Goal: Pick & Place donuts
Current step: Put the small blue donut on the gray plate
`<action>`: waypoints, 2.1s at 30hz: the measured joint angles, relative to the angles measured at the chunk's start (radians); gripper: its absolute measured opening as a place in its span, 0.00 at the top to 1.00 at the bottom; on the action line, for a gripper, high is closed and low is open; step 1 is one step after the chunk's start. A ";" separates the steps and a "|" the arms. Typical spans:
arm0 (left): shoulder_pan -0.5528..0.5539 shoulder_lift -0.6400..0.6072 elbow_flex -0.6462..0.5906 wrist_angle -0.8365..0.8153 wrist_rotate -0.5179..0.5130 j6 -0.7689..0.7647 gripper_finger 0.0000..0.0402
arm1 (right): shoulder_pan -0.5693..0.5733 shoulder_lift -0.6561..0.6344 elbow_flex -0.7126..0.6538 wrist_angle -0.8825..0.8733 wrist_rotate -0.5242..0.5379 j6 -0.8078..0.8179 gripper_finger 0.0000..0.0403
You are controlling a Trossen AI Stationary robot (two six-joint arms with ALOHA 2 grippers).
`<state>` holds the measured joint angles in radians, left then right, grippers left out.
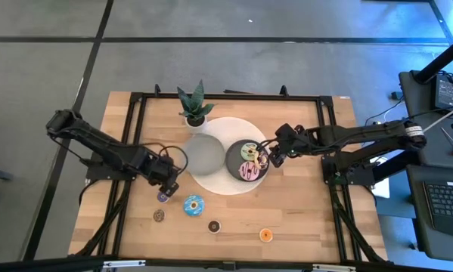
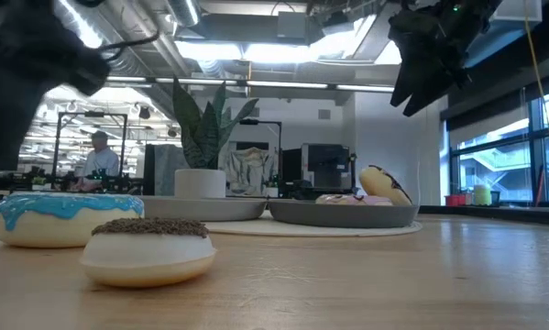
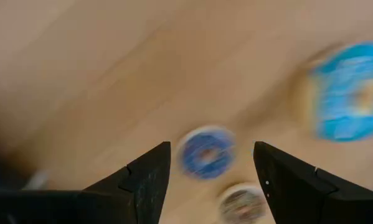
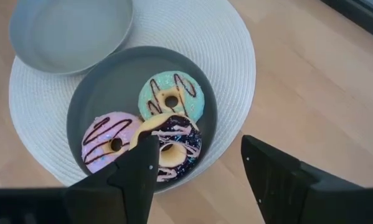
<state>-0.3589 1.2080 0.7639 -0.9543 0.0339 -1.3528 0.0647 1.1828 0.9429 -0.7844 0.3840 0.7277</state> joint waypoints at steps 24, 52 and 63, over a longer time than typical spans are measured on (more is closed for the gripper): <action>-0.093 0.278 0.000 0.039 0.117 -0.197 0.44 | 0.000 0.009 0.000 0.004 0.008 0.000 0.44; -0.093 0.281 0.000 0.092 0.073 -0.197 0.73 | 0.000 0.009 0.000 0.005 0.008 -0.003 0.44; -0.093 0.281 -0.007 0.100 0.063 -0.196 0.85 | 0.000 0.009 0.000 0.005 0.008 -0.003 0.44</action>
<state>-0.4519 1.4887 0.7568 -0.8544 0.0971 -1.5490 0.0647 1.1915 0.9424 -0.7795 0.3916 0.7250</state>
